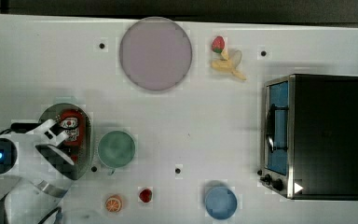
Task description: Pick ketchup from strainer and place it on the table
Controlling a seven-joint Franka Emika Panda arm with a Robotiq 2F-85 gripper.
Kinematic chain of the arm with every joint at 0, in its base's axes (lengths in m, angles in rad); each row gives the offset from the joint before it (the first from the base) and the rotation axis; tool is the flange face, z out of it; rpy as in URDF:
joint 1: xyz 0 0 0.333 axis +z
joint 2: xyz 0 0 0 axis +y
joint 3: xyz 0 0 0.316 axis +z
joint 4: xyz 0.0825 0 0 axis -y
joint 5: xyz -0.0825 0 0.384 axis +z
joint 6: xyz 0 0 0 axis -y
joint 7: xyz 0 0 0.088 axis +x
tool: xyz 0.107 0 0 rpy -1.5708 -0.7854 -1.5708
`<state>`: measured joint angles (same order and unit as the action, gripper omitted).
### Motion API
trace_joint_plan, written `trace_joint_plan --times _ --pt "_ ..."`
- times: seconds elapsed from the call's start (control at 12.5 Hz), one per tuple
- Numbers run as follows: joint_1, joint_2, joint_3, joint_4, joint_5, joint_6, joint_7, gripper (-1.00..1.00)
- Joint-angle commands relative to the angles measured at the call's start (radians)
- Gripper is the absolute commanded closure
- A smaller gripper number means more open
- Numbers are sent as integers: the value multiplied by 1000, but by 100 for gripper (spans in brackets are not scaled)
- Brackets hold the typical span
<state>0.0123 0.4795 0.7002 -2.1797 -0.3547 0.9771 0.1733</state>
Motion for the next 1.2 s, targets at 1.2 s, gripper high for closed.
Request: trace_joint_plan --times 1.2 --pt "21 -19 6 93 -53 -71 166 -21"
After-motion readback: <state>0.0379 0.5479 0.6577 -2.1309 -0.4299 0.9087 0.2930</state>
